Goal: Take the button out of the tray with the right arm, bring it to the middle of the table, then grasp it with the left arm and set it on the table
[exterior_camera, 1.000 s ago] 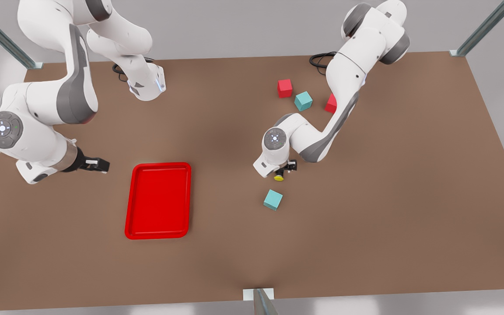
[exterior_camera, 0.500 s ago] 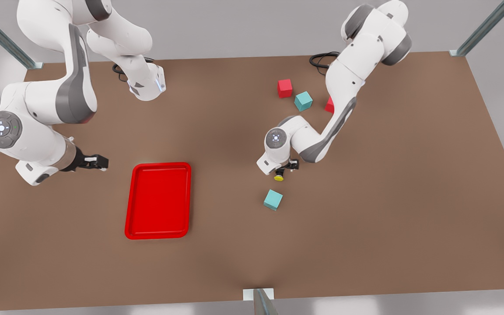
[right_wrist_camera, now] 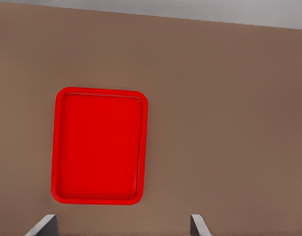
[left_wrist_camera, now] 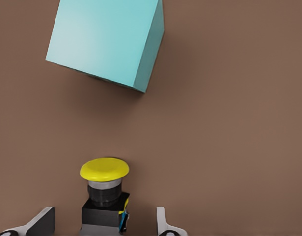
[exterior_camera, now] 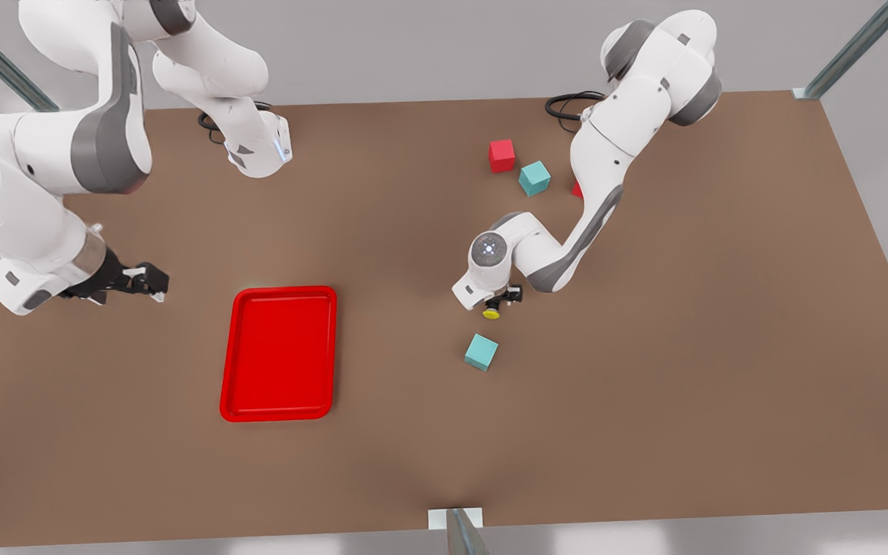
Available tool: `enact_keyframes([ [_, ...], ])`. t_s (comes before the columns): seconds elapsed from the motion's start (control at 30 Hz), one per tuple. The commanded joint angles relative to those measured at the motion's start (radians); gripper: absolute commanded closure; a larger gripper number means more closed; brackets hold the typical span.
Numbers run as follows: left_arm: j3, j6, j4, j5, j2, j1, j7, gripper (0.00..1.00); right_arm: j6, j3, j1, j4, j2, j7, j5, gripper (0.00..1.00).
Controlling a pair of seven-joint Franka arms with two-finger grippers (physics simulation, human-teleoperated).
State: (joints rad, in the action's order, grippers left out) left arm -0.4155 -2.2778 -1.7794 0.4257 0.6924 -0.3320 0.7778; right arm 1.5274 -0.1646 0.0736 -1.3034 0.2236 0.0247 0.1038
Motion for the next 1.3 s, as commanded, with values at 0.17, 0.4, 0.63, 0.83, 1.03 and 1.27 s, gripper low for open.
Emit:
enact_keyframes([
  [0.17, -0.002, -0.032, -0.003, 0.021, 0.01, 0.011, 0.0, 0.0, 0.152, -0.042, -0.005, -0.005, 0.013, -0.045, 0.0, 0.0],
  [0.4, -0.003, -0.068, -0.028, 0.019, 0.007, 0.033, 0.001, 0.0, 0.158, -0.042, -0.001, -0.007, 0.051, -0.046, 0.005, 0.0],
  [0.63, -0.003, -0.058, -0.031, 0.019, 0.001, 0.025, 0.018, 0.0, 0.192, -0.047, 0.002, -0.224, -0.184, -0.045, -0.003, 0.0],
  [0.83, -0.005, -0.057, -0.031, 0.019, 0.001, 0.027, 0.018, 0.31, 0.181, -0.044, 0.1, -0.223, -0.196, -0.069, -0.052, 0.0],
  [1.03, -0.006, 0.003, -0.022, 0.018, -0.017, 0.033, 0.021, 0.58, 0.169, -0.044, 0.086, -0.223, -0.193, -0.071, -0.052, 0.0],
  [1.27, -0.062, 0.23, 0.11, 0.004, -0.073, 0.163, 0.04, 0.57, 0.168, -0.046, 0.083, -0.223, -0.191, -0.069, -0.052, 0.0],
])
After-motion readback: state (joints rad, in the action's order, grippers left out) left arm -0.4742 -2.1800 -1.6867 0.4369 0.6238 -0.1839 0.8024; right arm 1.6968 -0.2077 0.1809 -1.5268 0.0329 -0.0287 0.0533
